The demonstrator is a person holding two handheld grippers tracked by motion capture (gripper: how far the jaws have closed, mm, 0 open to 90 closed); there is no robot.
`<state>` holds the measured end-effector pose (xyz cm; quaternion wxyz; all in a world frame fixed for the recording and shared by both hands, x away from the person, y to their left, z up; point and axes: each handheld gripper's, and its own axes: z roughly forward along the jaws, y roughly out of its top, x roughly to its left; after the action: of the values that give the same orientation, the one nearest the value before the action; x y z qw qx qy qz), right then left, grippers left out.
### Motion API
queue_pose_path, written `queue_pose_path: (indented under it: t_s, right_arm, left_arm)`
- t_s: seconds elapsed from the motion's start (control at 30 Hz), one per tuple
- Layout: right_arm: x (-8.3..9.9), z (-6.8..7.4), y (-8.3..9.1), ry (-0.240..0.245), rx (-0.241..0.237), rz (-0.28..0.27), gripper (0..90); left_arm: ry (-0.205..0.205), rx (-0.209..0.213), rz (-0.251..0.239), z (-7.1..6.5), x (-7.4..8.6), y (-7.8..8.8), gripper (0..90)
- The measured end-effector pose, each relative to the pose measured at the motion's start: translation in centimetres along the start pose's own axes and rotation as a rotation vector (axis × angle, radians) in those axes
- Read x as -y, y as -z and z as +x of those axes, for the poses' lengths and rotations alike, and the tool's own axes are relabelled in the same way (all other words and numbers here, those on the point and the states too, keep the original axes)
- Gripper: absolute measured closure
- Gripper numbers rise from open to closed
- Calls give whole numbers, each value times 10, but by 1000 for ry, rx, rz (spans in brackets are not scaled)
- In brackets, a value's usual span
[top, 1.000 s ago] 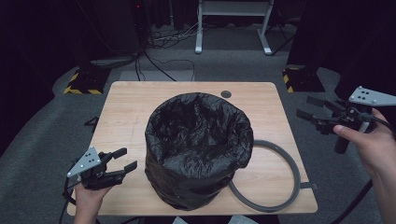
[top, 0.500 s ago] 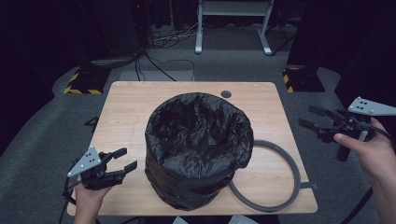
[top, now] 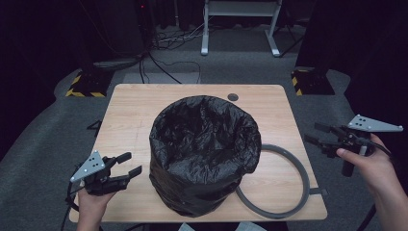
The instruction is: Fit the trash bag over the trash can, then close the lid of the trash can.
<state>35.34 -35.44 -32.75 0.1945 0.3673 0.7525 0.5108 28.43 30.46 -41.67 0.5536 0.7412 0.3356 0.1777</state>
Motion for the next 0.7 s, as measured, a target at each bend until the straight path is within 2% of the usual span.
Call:
queue_pose_path:
  t_s: [0.27,0.47,0.7]
  right_arm:
    - [32,-14,-12,-14,29,44,330]
    - [53,-26,-23,-16,58,79,330]
    - [81,-39,-42,-27,68,124,330]
  left_arm:
    - [-7,-11,6,-2,2,6,345]
    - [-19,-46,-3,-9,4,19,345]
    - [6,-92,-9,-10,11,36,345]
